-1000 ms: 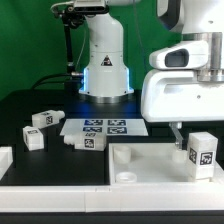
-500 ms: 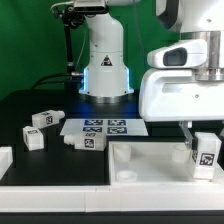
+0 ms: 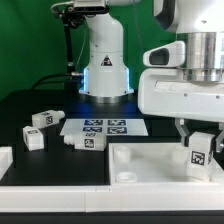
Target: Assemble one leg
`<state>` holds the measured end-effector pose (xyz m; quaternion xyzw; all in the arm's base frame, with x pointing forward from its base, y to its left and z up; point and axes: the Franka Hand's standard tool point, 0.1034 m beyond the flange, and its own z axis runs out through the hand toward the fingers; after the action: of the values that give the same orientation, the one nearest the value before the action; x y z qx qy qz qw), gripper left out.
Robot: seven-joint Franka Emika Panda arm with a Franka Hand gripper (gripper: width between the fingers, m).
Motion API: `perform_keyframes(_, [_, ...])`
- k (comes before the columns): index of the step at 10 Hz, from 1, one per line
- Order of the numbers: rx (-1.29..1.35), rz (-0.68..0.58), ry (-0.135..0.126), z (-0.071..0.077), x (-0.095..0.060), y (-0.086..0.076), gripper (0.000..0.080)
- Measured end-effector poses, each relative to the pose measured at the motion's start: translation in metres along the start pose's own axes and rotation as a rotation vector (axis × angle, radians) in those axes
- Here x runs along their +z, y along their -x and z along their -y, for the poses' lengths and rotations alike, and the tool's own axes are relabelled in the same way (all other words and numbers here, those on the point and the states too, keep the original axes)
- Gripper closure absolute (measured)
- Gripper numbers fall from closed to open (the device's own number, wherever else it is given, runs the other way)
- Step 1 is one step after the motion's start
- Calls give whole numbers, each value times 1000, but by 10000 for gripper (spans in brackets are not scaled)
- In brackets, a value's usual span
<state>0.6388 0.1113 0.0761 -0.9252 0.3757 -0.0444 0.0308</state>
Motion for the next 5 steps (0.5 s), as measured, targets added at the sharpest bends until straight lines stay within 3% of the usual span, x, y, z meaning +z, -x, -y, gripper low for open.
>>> perform_keyframes(3, [458, 70, -31, -3, 0, -1, 511])
perform_keyframes(5, [492, 69, -33, -3, 0, -1, 510])
